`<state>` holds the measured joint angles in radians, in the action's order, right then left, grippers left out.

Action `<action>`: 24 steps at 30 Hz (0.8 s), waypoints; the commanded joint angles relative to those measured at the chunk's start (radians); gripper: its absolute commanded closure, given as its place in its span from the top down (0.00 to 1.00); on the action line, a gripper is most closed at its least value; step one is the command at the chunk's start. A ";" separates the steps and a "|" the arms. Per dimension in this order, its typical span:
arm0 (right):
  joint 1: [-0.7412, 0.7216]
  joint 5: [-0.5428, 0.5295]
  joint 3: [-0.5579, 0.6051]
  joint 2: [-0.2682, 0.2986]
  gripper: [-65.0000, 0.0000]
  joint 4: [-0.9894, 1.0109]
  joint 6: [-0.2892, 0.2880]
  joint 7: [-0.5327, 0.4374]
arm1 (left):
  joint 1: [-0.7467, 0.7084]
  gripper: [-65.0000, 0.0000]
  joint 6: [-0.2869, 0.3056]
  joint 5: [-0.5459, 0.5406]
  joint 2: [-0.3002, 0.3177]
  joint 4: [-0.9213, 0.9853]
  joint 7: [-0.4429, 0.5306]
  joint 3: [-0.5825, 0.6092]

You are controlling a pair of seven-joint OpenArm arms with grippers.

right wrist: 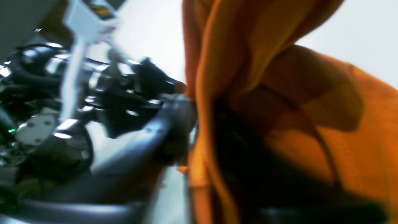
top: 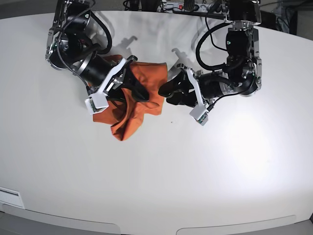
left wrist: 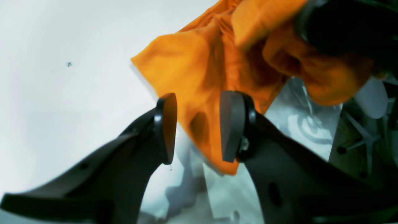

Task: Fold the T-shirt properly
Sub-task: 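Lift the shirt end with the right gripper and fold it toward the left gripper, then open the left gripper and withdraw it while the right gripper holds the bundle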

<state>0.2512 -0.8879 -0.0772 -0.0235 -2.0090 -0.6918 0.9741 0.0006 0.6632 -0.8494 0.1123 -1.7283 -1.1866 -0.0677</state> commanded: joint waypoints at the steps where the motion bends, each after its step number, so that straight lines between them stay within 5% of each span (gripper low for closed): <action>1: -0.027 -0.005 0.036 -0.002 0.54 -0.016 -0.006 -0.028 | 0.025 0.38 0.002 -0.024 0.014 -0.022 0.018 -0.011; 3: -0.061 0.000 0.099 -0.002 0.67 -0.018 -0.006 -0.028 | 0.037 0.38 0.003 -0.024 0.045 -0.026 0.018 -0.047; 11: -0.167 0.051 0.113 0.004 0.67 -0.126 -0.006 0.043 | 0.065 0.37 -0.013 -0.101 0.230 -0.039 0.018 -0.245; 12: -0.167 0.063 0.098 0.006 0.67 -0.130 -0.006 0.063 | 0.064 0.32 -0.024 -0.116 0.250 -0.039 0.018 -0.260; 14: -0.162 0.066 0.062 0.023 0.67 -0.129 -0.006 0.069 | 0.063 0.04 -0.052 -0.158 0.293 -0.039 0.008 -0.268; 15: -0.160 0.066 0.045 0.035 0.66 -0.130 -0.006 0.063 | 0.060 0.00 -0.053 -0.183 0.315 -0.039 -0.007 -0.267; 20: -0.143 0.049 -0.044 0.114 0.16 -0.130 -0.006 0.087 | 0.046 0.00 -0.001 -0.439 0.344 -0.039 -0.133 -0.260; 22: -0.113 -0.019 -0.066 0.153 0.16 -0.129 -0.006 0.144 | 0.047 0.00 0.019 -0.500 0.345 -0.039 -0.163 -0.260; 24: -0.072 -0.124 -0.076 0.182 0.26 -0.130 -0.006 0.192 | 0.047 0.00 0.026 -0.502 0.345 -0.039 -0.161 -0.260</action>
<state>0.1917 -0.9878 -0.1535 0.1570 -2.1204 -0.6960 1.1946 0.0307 0.6754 -1.3277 0.4423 -1.7512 -1.3586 -0.3206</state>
